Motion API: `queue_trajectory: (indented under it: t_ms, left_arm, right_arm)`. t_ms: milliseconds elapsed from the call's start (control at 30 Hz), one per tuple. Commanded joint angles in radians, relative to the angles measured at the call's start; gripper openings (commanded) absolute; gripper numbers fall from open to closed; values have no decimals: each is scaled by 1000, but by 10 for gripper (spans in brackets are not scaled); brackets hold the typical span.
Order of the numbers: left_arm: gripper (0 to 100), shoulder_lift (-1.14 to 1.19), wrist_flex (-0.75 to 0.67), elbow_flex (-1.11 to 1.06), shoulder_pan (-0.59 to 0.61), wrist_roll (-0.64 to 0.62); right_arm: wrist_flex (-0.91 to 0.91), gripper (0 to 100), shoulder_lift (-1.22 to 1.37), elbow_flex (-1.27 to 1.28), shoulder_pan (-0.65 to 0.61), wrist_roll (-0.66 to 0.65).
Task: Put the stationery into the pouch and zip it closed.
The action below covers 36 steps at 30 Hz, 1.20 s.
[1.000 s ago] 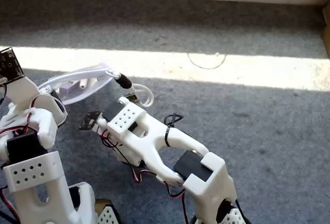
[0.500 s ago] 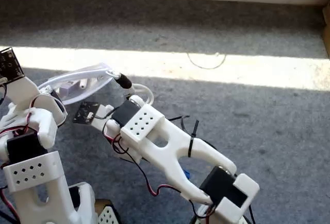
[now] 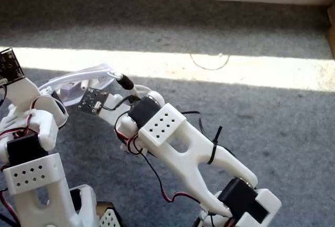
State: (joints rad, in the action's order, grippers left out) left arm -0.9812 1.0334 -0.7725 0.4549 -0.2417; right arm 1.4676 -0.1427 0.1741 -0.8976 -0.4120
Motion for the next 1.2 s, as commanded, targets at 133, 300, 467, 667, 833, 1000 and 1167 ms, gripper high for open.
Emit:
queue_trajectory:
  t_ms: [133, 300, 467, 667, 833, 1000, 1167]
  left_arm:
    - [8, -15, -14, 5, 15, -6]
    - [8, -18, -12, 5, 12, -6]
    - [8, -18, -12, 5, -45, 18]
    - [8, -19, -14, -12, -84, 41]
    - [8, -19, -12, -12, -128, 41]
    - [8, -19, -8, -10, -179, 41]
    - [8, -19, -6, -7, -228, 41]
  right_arm:
    - [-77, 5, -205, 62, 35, -2]
    - [-242, 5, -372, 232, 30, -2]
    - [-374, 5, -527, 357, 35, -2]
    - [-463, 5, -648, 444, 35, -2]
    - [-530, 5, -727, 486, 35, 74]
    - [-607, 5, -834, 556, 36, 95]
    - [-786, 5, -993, 704, 36, 95]
